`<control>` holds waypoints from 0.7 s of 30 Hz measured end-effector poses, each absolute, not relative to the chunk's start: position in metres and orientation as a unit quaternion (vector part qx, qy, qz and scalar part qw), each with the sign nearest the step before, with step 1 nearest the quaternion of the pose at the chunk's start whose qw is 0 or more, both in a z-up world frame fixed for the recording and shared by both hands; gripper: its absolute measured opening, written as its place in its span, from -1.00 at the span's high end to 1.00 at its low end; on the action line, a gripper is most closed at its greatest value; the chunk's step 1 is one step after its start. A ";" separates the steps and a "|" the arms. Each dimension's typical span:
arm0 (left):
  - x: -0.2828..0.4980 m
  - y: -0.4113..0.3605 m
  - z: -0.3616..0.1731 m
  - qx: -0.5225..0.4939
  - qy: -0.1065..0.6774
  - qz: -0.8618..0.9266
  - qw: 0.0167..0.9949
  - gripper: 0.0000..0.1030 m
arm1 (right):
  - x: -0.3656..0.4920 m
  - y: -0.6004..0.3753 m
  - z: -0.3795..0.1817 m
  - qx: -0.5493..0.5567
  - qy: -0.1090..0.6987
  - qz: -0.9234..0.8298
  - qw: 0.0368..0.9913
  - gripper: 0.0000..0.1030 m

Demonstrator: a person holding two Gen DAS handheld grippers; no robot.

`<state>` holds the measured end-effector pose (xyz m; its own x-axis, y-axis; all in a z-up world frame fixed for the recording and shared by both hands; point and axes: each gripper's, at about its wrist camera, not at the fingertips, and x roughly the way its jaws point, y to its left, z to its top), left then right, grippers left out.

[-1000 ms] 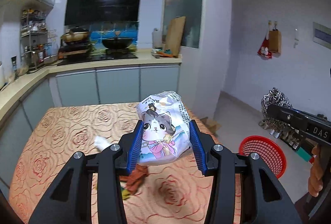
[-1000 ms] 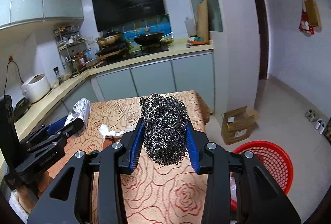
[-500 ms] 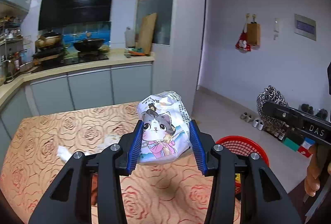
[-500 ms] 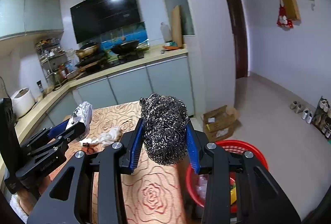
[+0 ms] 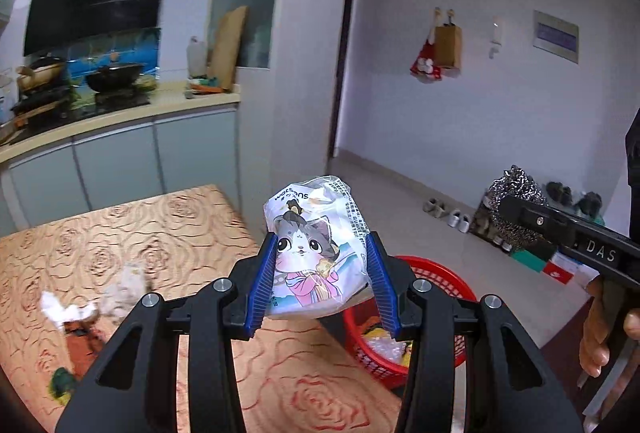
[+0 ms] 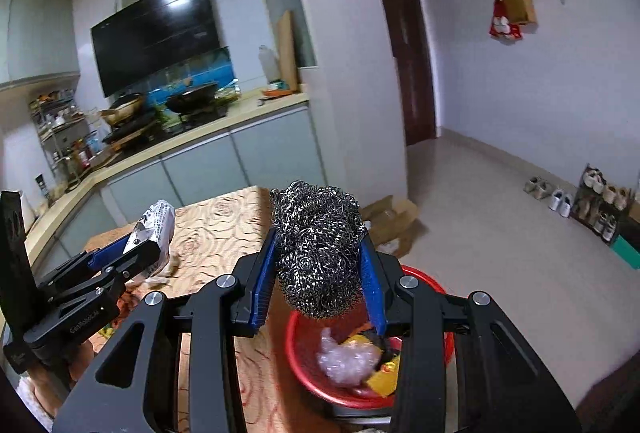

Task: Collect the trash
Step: 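Carry the snack bag and steel wool in both tools over the red basket, then open both tools over the red basket to drop the snack bag and steel wool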

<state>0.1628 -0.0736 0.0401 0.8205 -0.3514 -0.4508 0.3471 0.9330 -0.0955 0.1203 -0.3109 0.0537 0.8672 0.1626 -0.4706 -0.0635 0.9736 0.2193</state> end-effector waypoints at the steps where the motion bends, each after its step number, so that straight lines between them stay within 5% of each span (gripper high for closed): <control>1: 0.166 -0.079 0.038 -0.002 0.241 -0.186 0.953 0.17 | 0.120 -0.314 0.052 0.101 0.253 0.054 0.961 0.27; 21: 0.219 -0.163 -0.039 0.017 0.353 -0.270 0.895 0.17 | 0.145 -0.352 -0.006 0.099 0.323 0.005 0.941 0.26</control>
